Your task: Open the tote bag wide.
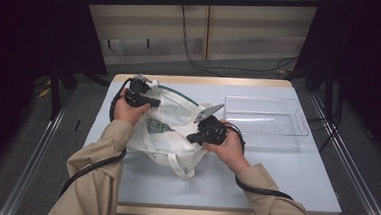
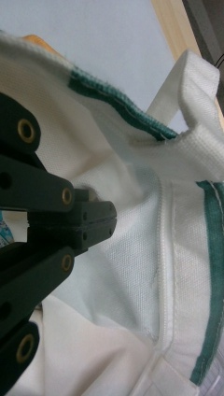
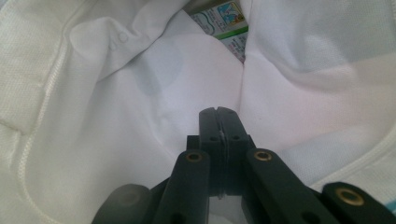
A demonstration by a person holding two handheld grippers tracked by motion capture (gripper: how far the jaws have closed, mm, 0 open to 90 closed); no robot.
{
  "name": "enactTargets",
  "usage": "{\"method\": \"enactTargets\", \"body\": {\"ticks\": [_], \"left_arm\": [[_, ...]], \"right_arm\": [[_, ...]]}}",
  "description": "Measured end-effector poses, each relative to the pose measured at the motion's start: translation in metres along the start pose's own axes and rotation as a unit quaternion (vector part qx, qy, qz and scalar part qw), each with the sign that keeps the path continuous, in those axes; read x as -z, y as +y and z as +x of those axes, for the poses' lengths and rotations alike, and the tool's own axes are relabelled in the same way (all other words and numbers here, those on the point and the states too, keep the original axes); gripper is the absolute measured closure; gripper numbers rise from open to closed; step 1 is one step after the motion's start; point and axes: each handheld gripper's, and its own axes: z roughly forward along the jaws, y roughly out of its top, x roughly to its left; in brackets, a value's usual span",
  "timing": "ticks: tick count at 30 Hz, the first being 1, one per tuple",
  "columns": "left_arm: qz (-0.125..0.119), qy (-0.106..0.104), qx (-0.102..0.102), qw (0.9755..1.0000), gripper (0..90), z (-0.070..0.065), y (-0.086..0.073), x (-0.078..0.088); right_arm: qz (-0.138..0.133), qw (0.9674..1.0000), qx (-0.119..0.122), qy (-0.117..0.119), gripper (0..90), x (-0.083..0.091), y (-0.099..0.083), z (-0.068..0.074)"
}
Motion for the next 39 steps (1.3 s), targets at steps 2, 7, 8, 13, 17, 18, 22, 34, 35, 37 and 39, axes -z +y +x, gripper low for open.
{"method": "enactTargets", "body": {"ticks": [2,7,8,13,17,18,22,34,35,37,39], "left_arm": [[0.007,0.002,-0.006,1.0,90.0,0.002,0.0,-0.002],[0.009,0.001,0.002,1.0,90.0,0.006,-0.003,-0.008],[0.009,0.0,0.005,0.9999,90.0,0.007,-0.004,-0.009],[0.011,0.003,0.005,0.9999,90.0,0.008,-0.007,-0.015],[0.012,0.001,0.004,0.9999,90.0,0.007,-0.007,-0.014],[0.016,-0.002,0.003,0.9999,90.0,0.007,-0.006,-0.013],[0.016,-0.001,0.002,0.9999,90.0,0.007,-0.006,-0.011],[0.013,-0.007,0.006,0.9999,90.0,0.005,-0.008,-0.012],[0.015,-0.007,0.004,0.9999,90.0,0.005,-0.008,-0.011],[0.012,-0.009,0.009,0.9998,90.0,0.005,-0.008,-0.011],[0.016,-0.008,0.005,0.9998,90.0,0.005,-0.008,-0.01]], "right_arm": [[0.003,1.0,0.0,-0.002,90.0,-0.001,-0.001,0.0],[0.008,1.0,0.001,-0.003,90.0,-0.001,-0.006,-0.001],[0.009,1.0,0.0,0.0,90.0,-0.002,-0.007,-0.001],[0.01,0.9999,-0.01,0.001,89.4,-0.004,-0.011,-0.001],[0.012,0.9999,-0.009,0.0,84.7,-0.006,-0.01,-0.001],[0.012,0.9999,-0.007,-0.001,82.1,-0.007,-0.009,-0.002],[0.004,0.9999,-0.011,0.007,76.1,-0.009,-0.003,-0.002],[0.001,0.9992,0.009,0.039,53.8,-0.035,0.019,0.003],[0.001,0.9991,0.017,0.039,53.8,-0.039,0.019,0.004],[0.009,0.9988,0.022,0.042,53.2,-0.046,0.019,0.007],[0.01,0.9987,0.023,0.044,52.5,-0.052,0.019,0.009]]}}
